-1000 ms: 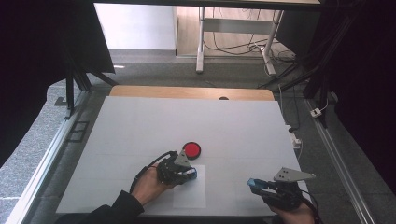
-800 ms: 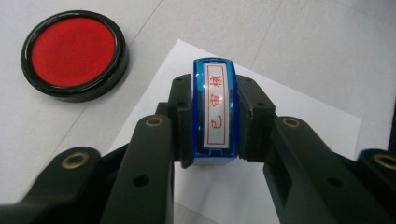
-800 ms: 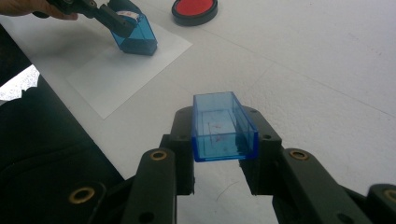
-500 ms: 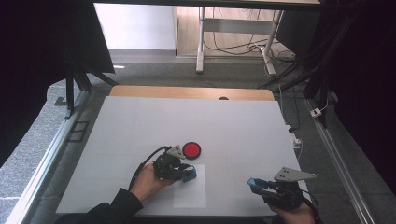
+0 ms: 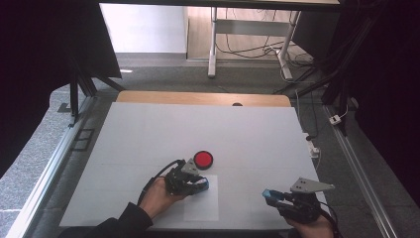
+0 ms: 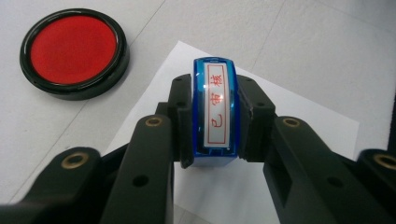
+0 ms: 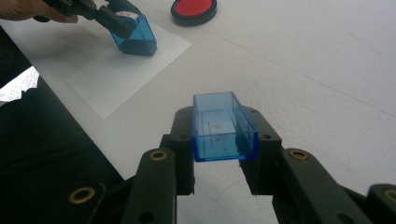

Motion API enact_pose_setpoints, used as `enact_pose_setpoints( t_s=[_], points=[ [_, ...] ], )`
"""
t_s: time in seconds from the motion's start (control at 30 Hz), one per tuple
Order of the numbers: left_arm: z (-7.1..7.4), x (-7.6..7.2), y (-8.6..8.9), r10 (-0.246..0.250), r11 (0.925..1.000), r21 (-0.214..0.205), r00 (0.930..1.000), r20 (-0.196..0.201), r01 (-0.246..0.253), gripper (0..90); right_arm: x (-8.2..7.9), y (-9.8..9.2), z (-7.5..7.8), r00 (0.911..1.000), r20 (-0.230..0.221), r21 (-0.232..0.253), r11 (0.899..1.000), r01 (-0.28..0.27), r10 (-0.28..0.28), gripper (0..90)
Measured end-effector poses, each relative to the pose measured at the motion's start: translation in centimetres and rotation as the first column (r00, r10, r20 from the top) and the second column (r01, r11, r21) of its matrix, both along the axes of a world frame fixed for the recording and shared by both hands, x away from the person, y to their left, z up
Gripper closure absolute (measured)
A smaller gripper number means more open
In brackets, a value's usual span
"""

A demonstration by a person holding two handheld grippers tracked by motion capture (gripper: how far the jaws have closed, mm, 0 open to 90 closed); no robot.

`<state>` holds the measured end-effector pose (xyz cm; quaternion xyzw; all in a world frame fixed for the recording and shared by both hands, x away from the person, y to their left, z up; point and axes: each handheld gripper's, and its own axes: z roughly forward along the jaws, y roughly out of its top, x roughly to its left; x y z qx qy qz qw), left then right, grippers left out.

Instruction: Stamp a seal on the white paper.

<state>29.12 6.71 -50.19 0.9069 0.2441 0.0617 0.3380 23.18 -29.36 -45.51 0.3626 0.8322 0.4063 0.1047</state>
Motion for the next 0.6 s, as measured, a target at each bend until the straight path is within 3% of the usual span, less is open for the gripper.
enact_pose_setpoints(
  t_s=[0.13, 0.37, 0.6],
  points=[
    [0.0, -0.1, 0.0, -0.001, 1.0, 0.002, 1.0, 0.004, 0.001, 70.6, 0.0, 0.0, 0.0, 1.0, -0.001, -0.001, 1.0, -0.001, 0.001, 68.5],
    [-0.3, 0.6, 0.5, 0.005, 0.9988, -0.049, 0.9987, -0.051, -0.008, 70.4, 0.0, 0.0, 0.0, 1.0, -0.001, -0.003, 1.0, -0.002, 0.002, 68.5],
    [-0.7, 1.5, 1.2, 0.01, 0.9932, -0.114, 0.9924, -0.123, -0.024, 70.4, 0.0, 0.0, 0.0, 1.0, 0.001, -0.002, 1.0, -0.006, 0.006, 68.5]
  ],
)
